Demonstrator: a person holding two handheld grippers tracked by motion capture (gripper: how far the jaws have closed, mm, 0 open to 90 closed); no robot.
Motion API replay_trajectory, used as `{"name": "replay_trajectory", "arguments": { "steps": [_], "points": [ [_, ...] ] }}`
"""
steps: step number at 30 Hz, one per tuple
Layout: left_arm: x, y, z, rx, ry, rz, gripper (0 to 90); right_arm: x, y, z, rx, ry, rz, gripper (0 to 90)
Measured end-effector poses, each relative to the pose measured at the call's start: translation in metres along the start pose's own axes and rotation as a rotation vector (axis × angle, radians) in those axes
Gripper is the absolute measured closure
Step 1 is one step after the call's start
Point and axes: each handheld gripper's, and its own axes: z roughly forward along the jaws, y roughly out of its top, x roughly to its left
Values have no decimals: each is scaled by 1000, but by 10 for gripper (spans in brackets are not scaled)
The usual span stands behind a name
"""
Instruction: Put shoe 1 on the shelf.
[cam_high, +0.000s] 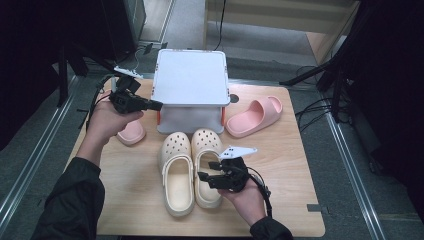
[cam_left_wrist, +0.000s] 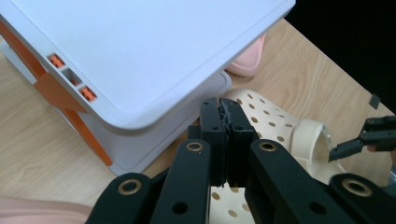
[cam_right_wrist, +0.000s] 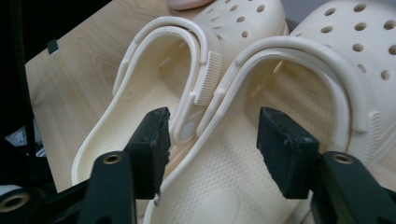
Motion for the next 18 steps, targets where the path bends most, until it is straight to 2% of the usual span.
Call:
{"name": "replay_trajectory", "arguments": {
  "steps": [4,7,11,15,18],
  "points": [
    [5,8,2,0,13,0,886,4,0,6,-3,-10,24,386],
    [7,12,4,4,17,17,882,8,1,11,-4,-27,22,357],
    [11,14,7,4,25,14,877,13,4,22,2,-50,34,310],
    [16,15,11,9,33,16,878,15,6,36,23,-74,54,300],
    [18,15,14,15,33,14,884,18,5,46,47,-100,39,297]
  ]
}}
